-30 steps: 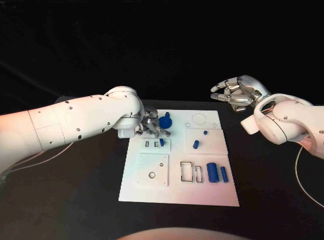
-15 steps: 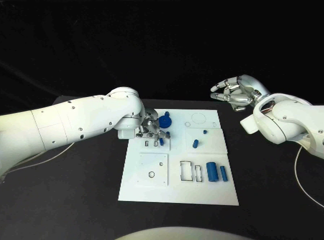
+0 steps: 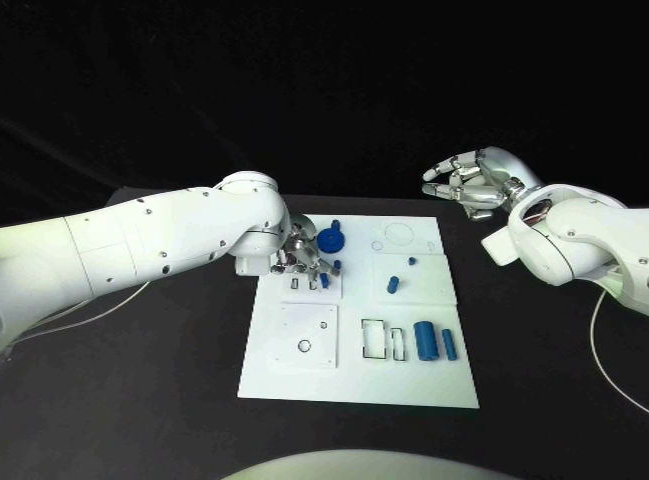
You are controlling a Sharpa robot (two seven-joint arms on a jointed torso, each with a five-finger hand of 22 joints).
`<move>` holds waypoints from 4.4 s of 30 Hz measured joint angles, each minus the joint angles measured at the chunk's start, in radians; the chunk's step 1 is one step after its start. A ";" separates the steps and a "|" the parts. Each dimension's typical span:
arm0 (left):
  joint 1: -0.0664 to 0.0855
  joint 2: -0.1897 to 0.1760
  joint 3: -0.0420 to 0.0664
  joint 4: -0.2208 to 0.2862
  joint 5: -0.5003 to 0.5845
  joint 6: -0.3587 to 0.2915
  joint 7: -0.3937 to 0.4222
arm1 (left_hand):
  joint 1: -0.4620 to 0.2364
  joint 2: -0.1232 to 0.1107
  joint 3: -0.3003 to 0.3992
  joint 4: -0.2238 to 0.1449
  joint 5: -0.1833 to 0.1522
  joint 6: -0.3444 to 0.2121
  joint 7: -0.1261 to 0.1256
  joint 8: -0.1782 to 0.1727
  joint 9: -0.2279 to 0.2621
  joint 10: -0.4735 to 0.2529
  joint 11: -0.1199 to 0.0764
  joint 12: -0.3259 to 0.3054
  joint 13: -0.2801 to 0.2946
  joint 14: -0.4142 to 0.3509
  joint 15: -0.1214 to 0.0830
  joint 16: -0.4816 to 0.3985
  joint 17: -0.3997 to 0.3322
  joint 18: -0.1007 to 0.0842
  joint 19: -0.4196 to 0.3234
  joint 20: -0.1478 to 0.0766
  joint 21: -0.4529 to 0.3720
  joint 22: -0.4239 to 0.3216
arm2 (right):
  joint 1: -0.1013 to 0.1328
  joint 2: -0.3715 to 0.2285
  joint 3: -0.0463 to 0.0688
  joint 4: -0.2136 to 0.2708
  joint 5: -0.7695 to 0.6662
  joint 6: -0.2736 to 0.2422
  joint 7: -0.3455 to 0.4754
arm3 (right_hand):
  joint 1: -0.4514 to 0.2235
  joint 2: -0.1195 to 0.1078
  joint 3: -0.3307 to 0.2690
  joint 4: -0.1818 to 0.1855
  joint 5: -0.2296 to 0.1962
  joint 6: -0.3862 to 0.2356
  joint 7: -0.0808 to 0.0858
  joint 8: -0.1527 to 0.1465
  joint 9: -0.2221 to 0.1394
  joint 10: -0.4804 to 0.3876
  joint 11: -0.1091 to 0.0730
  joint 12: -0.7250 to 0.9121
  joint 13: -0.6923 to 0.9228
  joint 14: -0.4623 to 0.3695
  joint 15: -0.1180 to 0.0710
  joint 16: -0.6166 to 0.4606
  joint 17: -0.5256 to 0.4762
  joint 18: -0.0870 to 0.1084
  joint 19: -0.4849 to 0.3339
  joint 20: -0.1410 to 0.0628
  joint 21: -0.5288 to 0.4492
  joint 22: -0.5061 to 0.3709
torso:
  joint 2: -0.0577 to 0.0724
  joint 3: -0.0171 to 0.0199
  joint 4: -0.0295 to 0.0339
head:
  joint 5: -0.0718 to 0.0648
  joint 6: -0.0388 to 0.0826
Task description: Assemble the parts on the task board
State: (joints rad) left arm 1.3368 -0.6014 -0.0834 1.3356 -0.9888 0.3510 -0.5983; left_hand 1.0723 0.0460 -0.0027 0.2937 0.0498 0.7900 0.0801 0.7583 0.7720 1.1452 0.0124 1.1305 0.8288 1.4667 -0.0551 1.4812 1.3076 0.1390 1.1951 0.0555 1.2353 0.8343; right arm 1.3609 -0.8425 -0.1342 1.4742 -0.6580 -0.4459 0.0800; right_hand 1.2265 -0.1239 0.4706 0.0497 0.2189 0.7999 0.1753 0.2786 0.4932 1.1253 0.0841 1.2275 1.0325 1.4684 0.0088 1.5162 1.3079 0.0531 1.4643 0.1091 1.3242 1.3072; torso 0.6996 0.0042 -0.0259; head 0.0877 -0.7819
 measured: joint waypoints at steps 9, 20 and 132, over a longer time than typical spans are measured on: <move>0.000 0.006 0.000 -0.014 0.003 0.006 -0.001 | 0.012 0.012 0.000 0.000 0.000 0.000 0.000 -0.006 -0.001 0.000 0.000 0.000 0.000 0.000 0.000 0.000 0.000 0.000 0.000 0.000 0.000 0.000 | -0.002 0.003 0.000 -0.001 0.000 0.000 -0.001 | 0.000 0.000 0.000 0.000 0.000 0.000 0.000 0.000 0.001 0.000 0.000 0.000 0.000 0.000 0.000 0.000 0.000 0.000 0.000 0.000 0.000 0.000 | 0.000 0.0006 -0.0001 | 0.001 -0.005; -0.002 0.016 -0.001 -0.020 0.012 0.016 -0.003 | 0.018 0.014 0.002 -0.002 0.000 0.000 0.000 -0.006 -0.001 0.000 0.000 0.000 0.004 0.000 0.000 0.000 0.000 0.000 0.000 0.000 0.000 0.004 | -0.005 0.007 0.000 -0.004 -0.001 0.000 -0.002 | -0.004 -0.004 0.000 0.000 0.000 -0.004 -0.004 0.000 0.001 0.000 0.000 0.000 0.000 0.000 0.000 0.000 0.000 0.000 0.000 0.000 0.000 0.000 | -0.001 0.0016 -0.0003 | 0.004 -0.011; -0.042 -0.037 -0.006 0.061 -0.069 -0.194 0.031 | -0.032 -0.240 0.825 -0.102 0.156 0.040 -0.021 0.040 0.116 0.138 -0.044 0.084 0.095 0.000 -0.025 0.043 0.000 -0.031 0.101 -0.028 0.111 0.218 | -0.014 0.005 0.000 -0.009 -0.021 0.002 -0.009 | -0.004 -0.004 -0.003 0.003 0.004 -0.004 -0.004 0.011 0.004 0.000 0.000 0.000 -0.003 0.000 0.000 0.000 0.000 0.000 0.000 0.000 0.000 -0.001 | -0.003 0.0074 0.0105 | 0.003 -0.038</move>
State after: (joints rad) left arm 1.2948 -0.6384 -0.0896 1.3971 -1.0578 0.1566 -0.5673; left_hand 1.0405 -0.1935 0.8227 0.1914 0.2059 0.8303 0.0588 0.7984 0.8882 1.2834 -0.0320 1.2148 0.9233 1.4670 -0.0805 1.5239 1.3073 0.1076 1.2961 0.0274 1.3458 1.0523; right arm 1.3473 -0.8376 -0.1343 1.4648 -0.6793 -0.4441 0.0706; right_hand 1.2226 -0.1279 0.4674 0.0529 0.2227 0.7964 0.1717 0.2898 0.4971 1.1255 0.0842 1.2275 1.0290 1.4684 0.0088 1.5162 1.3079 0.0532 1.4643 0.1092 1.3243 1.3058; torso 0.6964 0.0116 -0.0154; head 0.0903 -0.8200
